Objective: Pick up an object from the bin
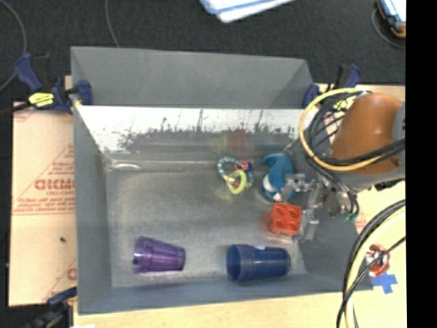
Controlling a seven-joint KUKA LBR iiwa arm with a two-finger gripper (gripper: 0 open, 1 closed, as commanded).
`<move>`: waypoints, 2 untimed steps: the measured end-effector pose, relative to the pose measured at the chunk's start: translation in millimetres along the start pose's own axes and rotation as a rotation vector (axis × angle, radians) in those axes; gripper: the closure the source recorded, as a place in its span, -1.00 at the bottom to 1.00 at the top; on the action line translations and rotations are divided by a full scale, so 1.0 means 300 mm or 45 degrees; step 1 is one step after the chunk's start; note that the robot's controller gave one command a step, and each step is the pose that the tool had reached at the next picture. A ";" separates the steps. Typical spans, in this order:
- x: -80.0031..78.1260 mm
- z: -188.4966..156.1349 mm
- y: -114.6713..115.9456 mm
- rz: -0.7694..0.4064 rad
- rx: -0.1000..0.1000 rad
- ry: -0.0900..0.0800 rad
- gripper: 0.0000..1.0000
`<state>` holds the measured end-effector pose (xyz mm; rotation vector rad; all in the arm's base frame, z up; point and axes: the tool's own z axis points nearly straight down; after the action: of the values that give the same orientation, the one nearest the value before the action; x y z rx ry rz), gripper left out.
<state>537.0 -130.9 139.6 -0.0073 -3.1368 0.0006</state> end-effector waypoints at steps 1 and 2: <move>-0.007 -0.016 0.002 -0.008 0.002 -0.010 -1.00; -0.042 0.132 -0.079 -0.084 0.006 -0.012 -1.00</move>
Offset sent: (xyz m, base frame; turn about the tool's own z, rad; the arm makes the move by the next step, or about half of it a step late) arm 0.0144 -0.0319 -0.0696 -0.0679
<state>549.3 -154.6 100.0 0.0967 -3.1444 0.0077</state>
